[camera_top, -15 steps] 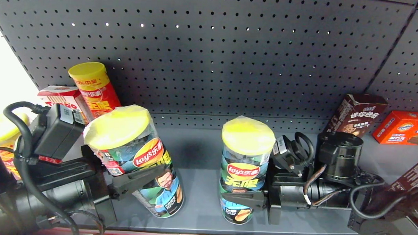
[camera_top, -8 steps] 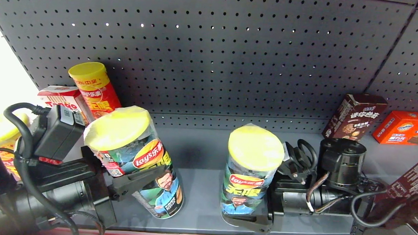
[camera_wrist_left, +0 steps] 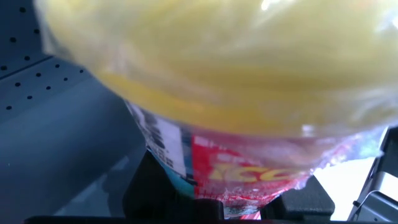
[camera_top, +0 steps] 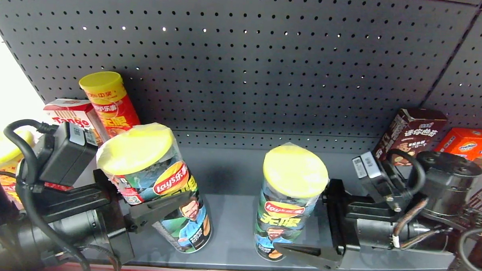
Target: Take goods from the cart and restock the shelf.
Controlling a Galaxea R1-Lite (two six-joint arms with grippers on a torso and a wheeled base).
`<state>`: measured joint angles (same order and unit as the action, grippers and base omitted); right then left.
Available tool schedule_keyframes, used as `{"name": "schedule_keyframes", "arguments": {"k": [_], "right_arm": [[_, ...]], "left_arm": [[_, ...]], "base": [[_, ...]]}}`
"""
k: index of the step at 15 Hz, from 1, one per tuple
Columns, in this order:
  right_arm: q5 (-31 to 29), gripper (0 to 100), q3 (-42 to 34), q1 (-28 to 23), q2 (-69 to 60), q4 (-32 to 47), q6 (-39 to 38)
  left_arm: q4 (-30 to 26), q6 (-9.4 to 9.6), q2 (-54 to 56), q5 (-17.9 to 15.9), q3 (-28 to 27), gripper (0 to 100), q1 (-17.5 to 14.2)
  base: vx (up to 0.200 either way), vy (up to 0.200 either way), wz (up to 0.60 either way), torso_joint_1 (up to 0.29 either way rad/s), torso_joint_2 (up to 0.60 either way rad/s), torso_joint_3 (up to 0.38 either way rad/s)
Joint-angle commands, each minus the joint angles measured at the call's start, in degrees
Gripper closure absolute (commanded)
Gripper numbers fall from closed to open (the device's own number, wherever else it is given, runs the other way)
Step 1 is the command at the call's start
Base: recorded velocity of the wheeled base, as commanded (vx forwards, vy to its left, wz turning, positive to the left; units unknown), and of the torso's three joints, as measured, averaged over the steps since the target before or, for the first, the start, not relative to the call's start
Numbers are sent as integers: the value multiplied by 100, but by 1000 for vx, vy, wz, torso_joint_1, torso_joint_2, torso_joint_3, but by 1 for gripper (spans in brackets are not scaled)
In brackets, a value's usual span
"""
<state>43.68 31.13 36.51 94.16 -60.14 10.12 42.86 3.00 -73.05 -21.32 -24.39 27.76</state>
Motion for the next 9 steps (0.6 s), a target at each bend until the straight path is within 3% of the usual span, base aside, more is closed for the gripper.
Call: {"name": "schedule_keyframes", "arguments": {"k": [1, 4, 7, 9], "right_arm": [[-9, 0, -371, -39, -1198, 301, -1], [-202, 0, -679, -276, -2262, 1013, -1], [-887, 0, -635, -399, -3158, 1645, -10], [-1986, 0, -828, -373, -4116, 2331, -10]], "left_arm": [[3, -1, 18, -4, 14, 100, 2], [12, -1, 45, 5, 40, 100, 28], [12, -1, 177, 40, 31, 100, 28], [3, -1, 265, 58, 49, 100, 28]], "base": [[0, 0, 0, 0, 0, 0], [0, 0, 0, 0, 0, 0], [0, 0, 0, 0, 0, 0], [0, 0, 0, 0, 0, 0]]}}
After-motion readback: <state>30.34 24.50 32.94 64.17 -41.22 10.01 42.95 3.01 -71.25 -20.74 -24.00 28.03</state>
